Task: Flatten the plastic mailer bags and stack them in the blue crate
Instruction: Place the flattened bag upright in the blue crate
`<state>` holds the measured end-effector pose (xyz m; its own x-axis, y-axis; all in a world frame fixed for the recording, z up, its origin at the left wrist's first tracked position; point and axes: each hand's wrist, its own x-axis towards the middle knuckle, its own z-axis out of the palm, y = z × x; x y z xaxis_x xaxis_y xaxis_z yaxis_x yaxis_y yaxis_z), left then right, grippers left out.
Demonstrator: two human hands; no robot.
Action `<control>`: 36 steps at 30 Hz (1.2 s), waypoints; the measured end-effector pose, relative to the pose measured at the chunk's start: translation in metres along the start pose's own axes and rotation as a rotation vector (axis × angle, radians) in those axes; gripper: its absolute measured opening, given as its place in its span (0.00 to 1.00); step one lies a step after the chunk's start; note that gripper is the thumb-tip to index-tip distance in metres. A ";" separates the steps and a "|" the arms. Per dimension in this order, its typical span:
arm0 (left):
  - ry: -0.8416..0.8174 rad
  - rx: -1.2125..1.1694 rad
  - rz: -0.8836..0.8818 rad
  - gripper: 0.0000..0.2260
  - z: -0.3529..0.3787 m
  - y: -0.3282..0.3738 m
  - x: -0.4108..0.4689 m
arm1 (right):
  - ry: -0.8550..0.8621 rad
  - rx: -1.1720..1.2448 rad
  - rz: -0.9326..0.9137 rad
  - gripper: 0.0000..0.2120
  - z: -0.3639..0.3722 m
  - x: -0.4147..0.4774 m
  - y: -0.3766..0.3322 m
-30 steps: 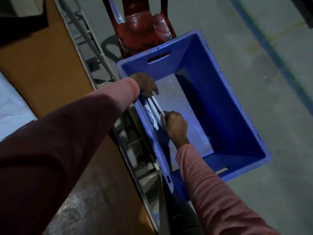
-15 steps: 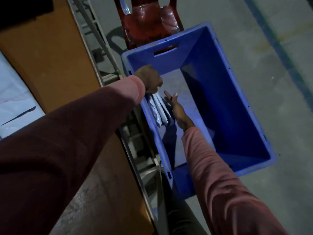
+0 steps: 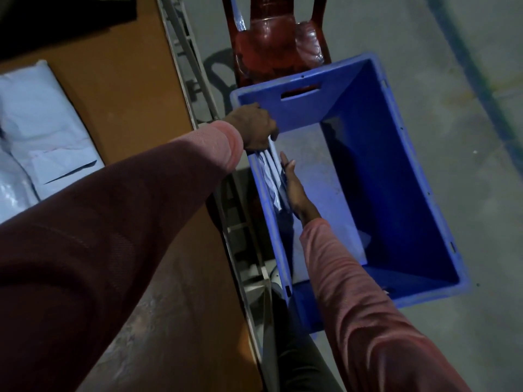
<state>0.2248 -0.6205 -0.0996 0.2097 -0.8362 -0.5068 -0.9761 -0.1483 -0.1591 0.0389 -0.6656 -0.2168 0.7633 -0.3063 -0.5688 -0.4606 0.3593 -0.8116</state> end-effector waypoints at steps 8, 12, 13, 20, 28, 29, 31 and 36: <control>0.037 0.046 -0.109 0.19 -0.012 0.037 -0.046 | 0.121 -0.054 -0.032 0.29 0.004 -0.055 -0.038; 0.092 0.033 -0.231 0.16 -0.023 0.060 -0.090 | 0.181 -0.069 -0.077 0.31 0.021 -0.086 -0.051; 0.161 0.004 -0.257 0.16 -0.026 0.065 -0.104 | 0.211 -0.076 -0.098 0.31 0.026 -0.096 -0.054; 0.782 -0.365 -0.372 0.19 -0.001 0.102 -0.233 | 0.360 -0.188 -0.324 0.31 0.080 -0.195 -0.071; 0.851 -0.484 -0.691 0.19 0.073 0.106 -0.420 | 0.265 -0.509 -0.612 0.23 0.216 -0.299 -0.068; 0.854 -0.495 -0.733 0.20 0.083 0.104 -0.441 | 0.261 -0.606 -0.648 0.24 0.233 -0.300 -0.061; 0.849 -0.526 -0.808 0.21 0.103 0.102 -0.481 | 0.221 -0.716 -0.717 0.23 0.269 -0.300 -0.047; 0.892 -0.567 -0.910 0.21 0.152 0.100 -0.559 | 0.096 -0.749 -0.837 0.22 0.345 -0.304 -0.015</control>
<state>0.0191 -0.0881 0.0393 0.8779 -0.3505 0.3262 -0.4536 -0.8269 0.3324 -0.0296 -0.2744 0.0143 0.9365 -0.2808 0.2100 -0.0010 -0.6009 -0.7993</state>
